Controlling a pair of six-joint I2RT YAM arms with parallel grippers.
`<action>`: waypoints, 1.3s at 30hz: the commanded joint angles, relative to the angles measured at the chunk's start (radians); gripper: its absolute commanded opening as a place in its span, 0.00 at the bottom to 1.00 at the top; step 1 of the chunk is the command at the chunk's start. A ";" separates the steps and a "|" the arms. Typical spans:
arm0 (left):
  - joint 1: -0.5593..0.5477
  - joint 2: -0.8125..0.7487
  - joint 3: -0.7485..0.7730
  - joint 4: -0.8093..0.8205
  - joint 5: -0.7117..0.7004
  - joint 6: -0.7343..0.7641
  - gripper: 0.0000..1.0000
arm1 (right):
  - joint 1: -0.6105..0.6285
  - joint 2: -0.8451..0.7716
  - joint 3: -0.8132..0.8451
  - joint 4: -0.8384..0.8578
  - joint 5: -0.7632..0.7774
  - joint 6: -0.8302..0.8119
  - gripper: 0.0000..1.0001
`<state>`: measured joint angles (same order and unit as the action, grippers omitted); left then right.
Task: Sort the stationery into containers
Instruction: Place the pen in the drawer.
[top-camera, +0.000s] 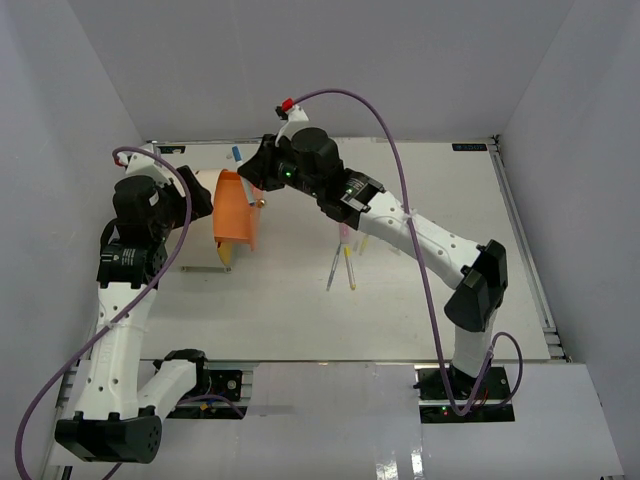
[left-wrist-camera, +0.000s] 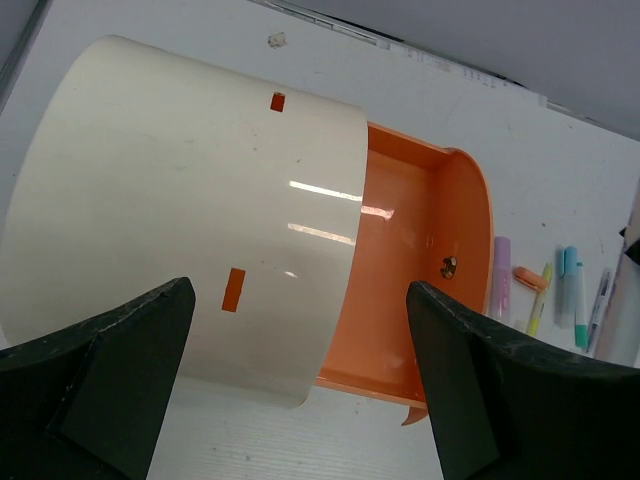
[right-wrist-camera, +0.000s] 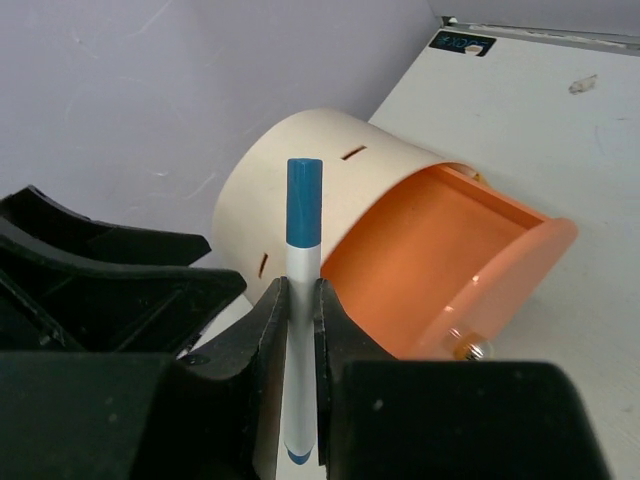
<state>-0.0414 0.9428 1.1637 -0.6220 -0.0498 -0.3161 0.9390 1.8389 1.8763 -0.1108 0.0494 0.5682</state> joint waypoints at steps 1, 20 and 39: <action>-0.003 -0.036 -0.016 0.001 -0.025 -0.011 0.98 | 0.017 0.058 0.095 0.069 0.038 0.051 0.16; -0.003 -0.047 -0.024 0.001 -0.028 -0.009 0.98 | 0.038 0.146 0.129 0.065 0.130 -0.002 0.60; -0.003 -0.038 0.005 -0.042 0.044 -0.009 0.98 | -0.061 -0.519 -0.767 -0.115 0.400 -0.320 0.72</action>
<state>-0.0414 0.9134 1.1416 -0.6468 -0.0299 -0.3199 0.9146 1.3415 1.2110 -0.1627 0.4374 0.2329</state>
